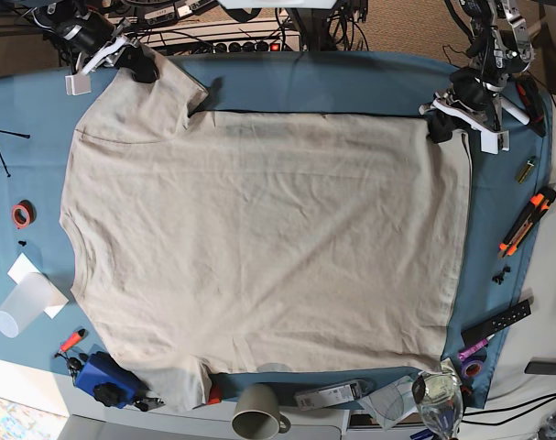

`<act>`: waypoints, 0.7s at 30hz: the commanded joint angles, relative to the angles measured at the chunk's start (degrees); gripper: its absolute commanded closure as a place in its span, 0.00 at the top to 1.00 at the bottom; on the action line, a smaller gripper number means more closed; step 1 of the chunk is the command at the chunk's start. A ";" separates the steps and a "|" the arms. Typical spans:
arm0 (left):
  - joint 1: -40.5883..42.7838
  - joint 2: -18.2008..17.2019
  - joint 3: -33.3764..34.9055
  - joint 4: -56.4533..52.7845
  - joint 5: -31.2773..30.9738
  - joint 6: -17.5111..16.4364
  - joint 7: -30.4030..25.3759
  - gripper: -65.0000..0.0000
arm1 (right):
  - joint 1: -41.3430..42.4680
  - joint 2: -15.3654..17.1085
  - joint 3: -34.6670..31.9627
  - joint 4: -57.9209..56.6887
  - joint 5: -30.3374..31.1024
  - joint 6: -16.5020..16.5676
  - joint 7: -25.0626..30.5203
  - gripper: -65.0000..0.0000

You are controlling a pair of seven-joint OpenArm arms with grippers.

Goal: Fold the T-shirt properly
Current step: 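Lift both shoulder corners and pull the shirt toward the robot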

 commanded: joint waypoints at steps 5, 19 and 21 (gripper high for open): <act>0.63 -0.15 0.17 0.13 6.10 2.14 4.76 0.00 | -1.11 0.31 1.99 1.77 -4.35 -0.77 -2.62 0.00; 7.54 -0.17 -6.10 11.06 6.51 2.12 10.80 0.00 | -6.97 0.33 16.11 13.16 1.62 -0.77 -9.03 0.00; 9.35 -0.15 -8.09 12.24 4.96 2.08 10.93 0.00 | -8.90 0.33 17.27 13.18 3.32 -0.77 -9.09 0.00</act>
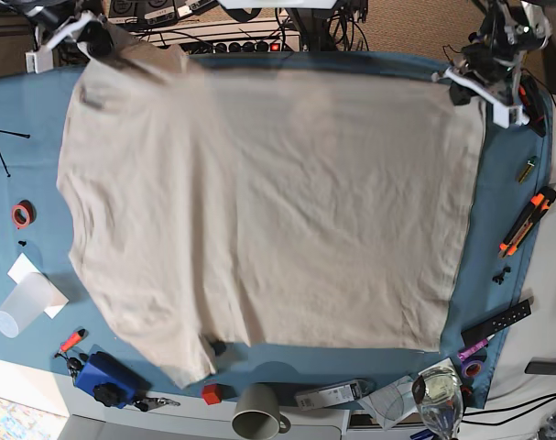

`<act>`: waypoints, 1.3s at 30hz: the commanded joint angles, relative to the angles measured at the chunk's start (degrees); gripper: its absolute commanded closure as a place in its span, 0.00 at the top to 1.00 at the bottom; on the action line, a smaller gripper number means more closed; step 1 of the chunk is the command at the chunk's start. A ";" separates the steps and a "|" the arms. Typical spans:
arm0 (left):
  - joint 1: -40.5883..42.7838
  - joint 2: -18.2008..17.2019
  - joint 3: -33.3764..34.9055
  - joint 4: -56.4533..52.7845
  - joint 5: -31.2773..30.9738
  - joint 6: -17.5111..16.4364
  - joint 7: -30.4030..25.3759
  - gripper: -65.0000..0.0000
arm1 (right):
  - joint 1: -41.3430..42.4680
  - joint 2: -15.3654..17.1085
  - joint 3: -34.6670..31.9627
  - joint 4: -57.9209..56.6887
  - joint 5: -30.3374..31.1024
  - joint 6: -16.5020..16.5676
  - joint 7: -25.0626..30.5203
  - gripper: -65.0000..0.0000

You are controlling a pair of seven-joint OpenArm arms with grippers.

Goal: Fold the T-shirt properly
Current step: 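Lift both shoulder corners and pull the shirt toward the robot, then lower the held shoulder edge onto the shirt body, folding it over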

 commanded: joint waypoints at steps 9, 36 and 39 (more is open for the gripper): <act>5.46 -0.50 -4.26 3.80 -5.18 0.28 1.66 0.00 | -3.72 0.74 6.54 0.94 7.43 0.08 -2.27 0.00; 4.66 -0.50 -4.13 10.78 -4.74 0.74 -2.82 0.00 | 6.43 1.05 1.18 2.54 -3.76 0.08 2.14 0.00; 4.42 -0.50 -4.13 10.75 -4.70 0.74 -3.32 0.00 | 6.45 1.05 -1.25 2.54 -6.78 0.08 5.40 0.00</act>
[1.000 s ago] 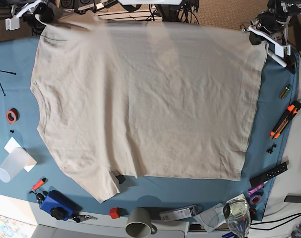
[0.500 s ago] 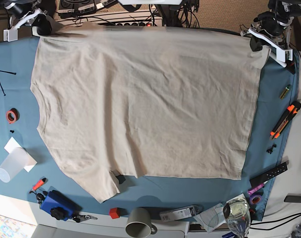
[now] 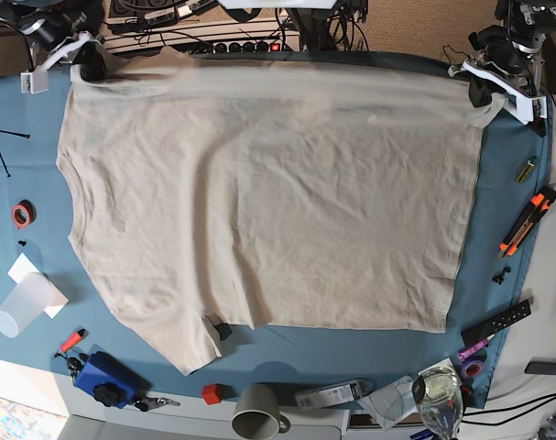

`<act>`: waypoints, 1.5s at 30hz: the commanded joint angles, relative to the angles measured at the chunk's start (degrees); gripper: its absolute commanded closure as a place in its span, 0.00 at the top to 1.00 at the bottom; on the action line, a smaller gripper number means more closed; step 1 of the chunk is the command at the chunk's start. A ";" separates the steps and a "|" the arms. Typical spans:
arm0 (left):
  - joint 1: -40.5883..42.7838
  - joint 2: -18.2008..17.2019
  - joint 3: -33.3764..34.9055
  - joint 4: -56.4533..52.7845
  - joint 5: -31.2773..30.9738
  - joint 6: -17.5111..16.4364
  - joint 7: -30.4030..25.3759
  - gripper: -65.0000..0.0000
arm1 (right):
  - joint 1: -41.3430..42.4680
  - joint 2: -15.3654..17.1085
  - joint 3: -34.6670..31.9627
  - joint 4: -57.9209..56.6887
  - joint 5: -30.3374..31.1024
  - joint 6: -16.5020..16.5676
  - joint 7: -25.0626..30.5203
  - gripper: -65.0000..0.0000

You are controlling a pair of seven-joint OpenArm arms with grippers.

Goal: Fold the T-shirt properly
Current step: 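Lower the held shoulder edge onto the shirt body, folding it over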

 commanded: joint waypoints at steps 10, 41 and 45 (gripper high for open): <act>-5.11 -0.48 0.33 -3.52 1.79 0.15 -1.66 0.00 | 5.49 0.96 -0.44 0.90 -2.91 0.08 1.79 0.00; -18.99 -1.84 11.26 -10.97 15.04 1.90 -8.59 0.00 | 17.86 0.94 -9.99 0.90 -24.57 -1.20 11.52 0.00; -21.88 -2.32 11.26 -14.75 15.04 1.88 -8.94 0.00 | 20.63 0.92 -12.04 0.90 -29.66 -2.75 13.66 0.00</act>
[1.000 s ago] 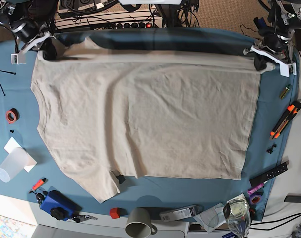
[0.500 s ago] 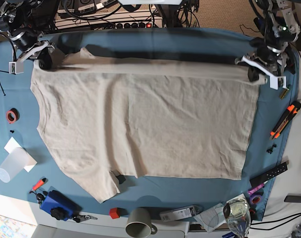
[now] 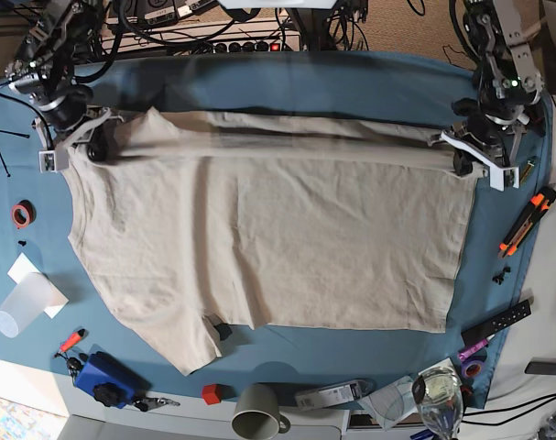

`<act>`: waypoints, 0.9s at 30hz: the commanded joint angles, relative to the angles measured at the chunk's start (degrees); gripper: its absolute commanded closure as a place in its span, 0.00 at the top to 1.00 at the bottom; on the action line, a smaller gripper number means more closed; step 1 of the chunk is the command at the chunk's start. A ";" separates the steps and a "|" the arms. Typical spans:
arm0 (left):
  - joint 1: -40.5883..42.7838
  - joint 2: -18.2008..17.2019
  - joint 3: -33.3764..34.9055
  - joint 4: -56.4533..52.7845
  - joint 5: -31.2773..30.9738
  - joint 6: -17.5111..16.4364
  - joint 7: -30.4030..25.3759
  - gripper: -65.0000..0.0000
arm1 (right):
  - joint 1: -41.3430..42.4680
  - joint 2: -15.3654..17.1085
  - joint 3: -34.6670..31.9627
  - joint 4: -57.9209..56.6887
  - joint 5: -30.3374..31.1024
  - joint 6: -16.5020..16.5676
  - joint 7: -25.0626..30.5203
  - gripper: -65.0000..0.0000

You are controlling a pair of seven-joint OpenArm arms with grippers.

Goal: Fold the T-shirt properly
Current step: 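Lower the held shoulder edge onto the shirt body, folding it over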

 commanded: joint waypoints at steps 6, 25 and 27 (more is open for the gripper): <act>-4.52 -1.07 -0.33 -3.67 -0.11 -0.33 -1.62 0.00 | 3.13 0.96 0.24 0.70 -2.25 -1.25 3.93 0.00; -10.71 -1.09 1.03 -6.73 0.00 -0.48 -1.64 0.00 | 15.43 1.51 0.13 -15.30 -2.40 -0.94 5.42 0.00; -11.28 -1.09 2.29 -6.73 2.21 -0.44 -1.70 0.00 | 16.92 1.99 0.15 -17.25 -2.45 -0.92 5.44 0.00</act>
